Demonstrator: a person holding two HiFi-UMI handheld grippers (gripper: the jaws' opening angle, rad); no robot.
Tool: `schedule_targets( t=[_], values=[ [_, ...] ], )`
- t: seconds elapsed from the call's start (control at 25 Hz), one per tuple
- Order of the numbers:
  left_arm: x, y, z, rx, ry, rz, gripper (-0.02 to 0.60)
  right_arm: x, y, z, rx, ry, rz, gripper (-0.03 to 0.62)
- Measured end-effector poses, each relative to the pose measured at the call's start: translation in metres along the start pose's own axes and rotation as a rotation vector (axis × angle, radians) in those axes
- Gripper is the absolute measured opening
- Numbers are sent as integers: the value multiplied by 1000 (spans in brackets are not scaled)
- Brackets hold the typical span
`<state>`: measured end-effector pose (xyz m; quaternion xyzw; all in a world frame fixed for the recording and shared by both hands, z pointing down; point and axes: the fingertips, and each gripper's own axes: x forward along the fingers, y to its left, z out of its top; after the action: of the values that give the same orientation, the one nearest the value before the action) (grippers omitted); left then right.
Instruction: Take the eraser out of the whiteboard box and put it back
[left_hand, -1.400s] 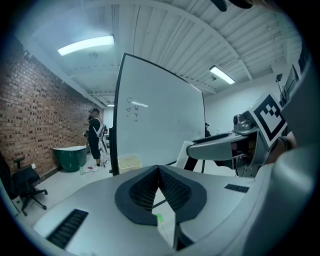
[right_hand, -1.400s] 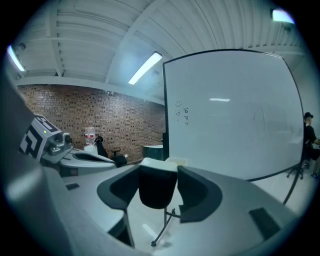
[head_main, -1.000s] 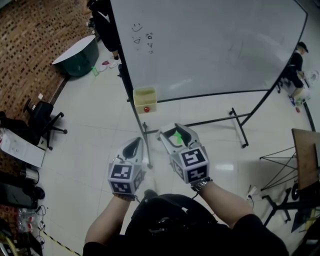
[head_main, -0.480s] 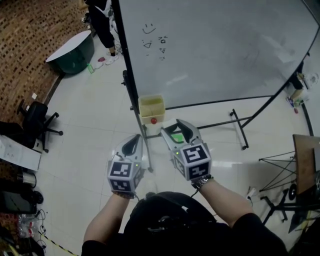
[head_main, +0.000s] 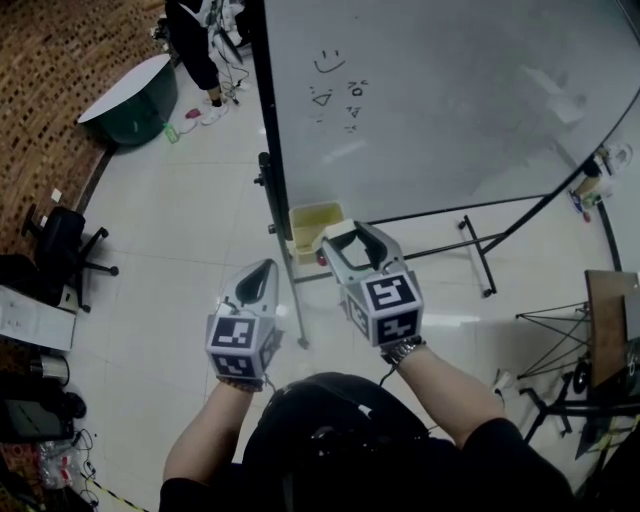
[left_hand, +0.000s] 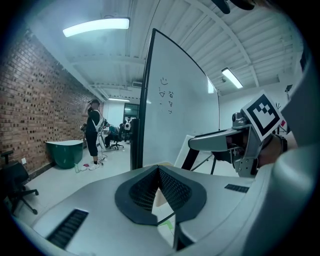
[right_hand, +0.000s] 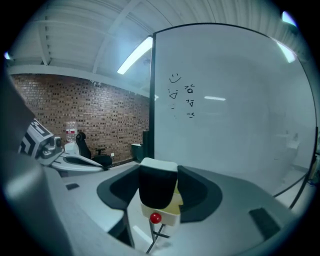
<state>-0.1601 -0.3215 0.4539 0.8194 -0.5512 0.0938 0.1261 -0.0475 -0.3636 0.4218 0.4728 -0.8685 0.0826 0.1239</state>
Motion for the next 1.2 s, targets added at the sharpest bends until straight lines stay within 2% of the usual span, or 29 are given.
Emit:
schedule_targets(
  t=[0.28,0.64,0.92,1.0,1.2],
  values=[
    [19,35,7,6,2,-11,-2,41,-9,13,-7,-10,-51,265],
    [41,69,3,-10,19,-22,-2,84,-13,6,-36,9,-100,265],
    [53,80,-1,-21,32,-33,-2,102,-13,-5,-29,48,-100,284],
    [55,81,-2,-25,33,-33,-2,102,-14,-4,-23,46,-99,304],
    [52,76,-2,-30,31,-36,-2,94,-15,-3,-9,44,-99,304]
  ],
)
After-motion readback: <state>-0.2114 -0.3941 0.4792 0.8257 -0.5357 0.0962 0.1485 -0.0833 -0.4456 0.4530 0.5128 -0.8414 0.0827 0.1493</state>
